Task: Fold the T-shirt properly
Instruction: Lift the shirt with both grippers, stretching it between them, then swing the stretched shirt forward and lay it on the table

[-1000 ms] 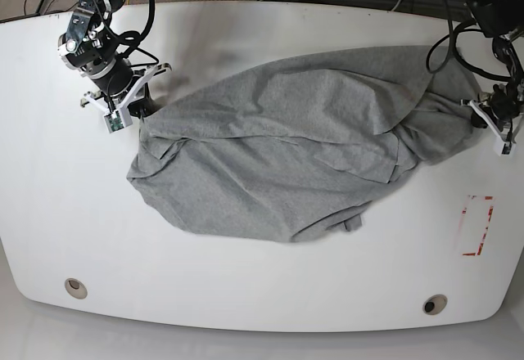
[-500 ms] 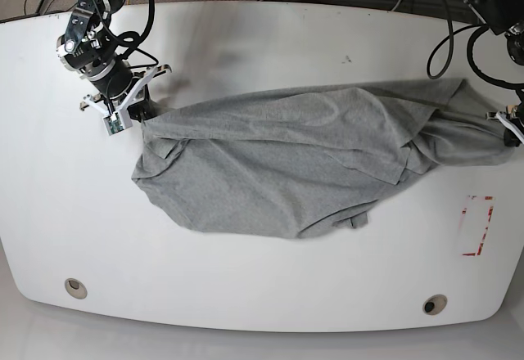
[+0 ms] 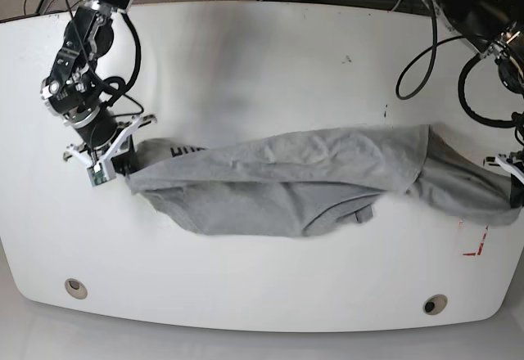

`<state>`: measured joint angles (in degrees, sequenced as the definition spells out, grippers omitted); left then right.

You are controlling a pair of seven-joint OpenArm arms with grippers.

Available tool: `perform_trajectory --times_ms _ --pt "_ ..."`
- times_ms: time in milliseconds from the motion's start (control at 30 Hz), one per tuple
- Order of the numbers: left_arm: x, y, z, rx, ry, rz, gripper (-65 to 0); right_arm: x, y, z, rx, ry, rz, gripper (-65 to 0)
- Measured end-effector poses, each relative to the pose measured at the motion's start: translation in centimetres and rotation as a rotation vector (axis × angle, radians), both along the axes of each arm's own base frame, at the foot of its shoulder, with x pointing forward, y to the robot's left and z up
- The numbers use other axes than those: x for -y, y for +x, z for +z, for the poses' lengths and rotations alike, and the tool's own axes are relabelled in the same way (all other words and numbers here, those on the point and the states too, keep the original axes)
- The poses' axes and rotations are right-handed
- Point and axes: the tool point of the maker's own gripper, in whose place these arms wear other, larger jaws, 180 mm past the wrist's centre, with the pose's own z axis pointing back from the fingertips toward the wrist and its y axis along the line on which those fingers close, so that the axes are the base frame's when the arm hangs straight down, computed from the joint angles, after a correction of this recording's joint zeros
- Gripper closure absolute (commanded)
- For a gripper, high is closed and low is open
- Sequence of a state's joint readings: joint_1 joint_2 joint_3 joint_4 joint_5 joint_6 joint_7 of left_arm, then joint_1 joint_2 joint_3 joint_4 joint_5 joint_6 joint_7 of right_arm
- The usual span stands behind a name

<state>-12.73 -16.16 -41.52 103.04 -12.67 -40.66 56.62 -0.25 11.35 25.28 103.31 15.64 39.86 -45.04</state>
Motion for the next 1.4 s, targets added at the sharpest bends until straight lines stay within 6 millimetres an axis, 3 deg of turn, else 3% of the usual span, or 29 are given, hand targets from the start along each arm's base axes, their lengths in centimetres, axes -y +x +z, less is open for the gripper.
perform_trajectory --times_ms 233,467,733,967,1167,1267,1400 --pt "0.2 3.1 5.3 0.080 0.019 0.010 0.0 2.5 4.8 4.2 0.097 -0.026 -0.014 -1.4" --pt "0.5 5.0 10.7 0.178 0.015 0.011 0.0 5.6 9.3 10.3 0.210 -0.063 -0.043 -1.4" --pt "0.7 6.4 18.3 0.356 -0.033 0.044 0.0 5.1 13.6 18.2 0.310 -0.168 0.031 -1.4" --pt "1.1 7.0 25.5 0.521 -0.071 0.039 0.0 4.9 15.3 27.6 0.441 -0.289 0.051 -1.4" --pt "1.1 7.9 30.1 0.603 -0.126 0.002 0.0 5.3 15.0 35.0 0.553 -0.375 0.029 -1.4" --pt "0.9 8.5 31.0 0.610 -0.154 -0.008 0.0 5.7 14.6 36.7 0.582 -0.396 0.020 -1.4" --pt "0.8 9.3 30.1 0.580 -0.179 -0.018 0.0 6.3 14.3 36.0 0.539 -0.422 0.005 -1.4"
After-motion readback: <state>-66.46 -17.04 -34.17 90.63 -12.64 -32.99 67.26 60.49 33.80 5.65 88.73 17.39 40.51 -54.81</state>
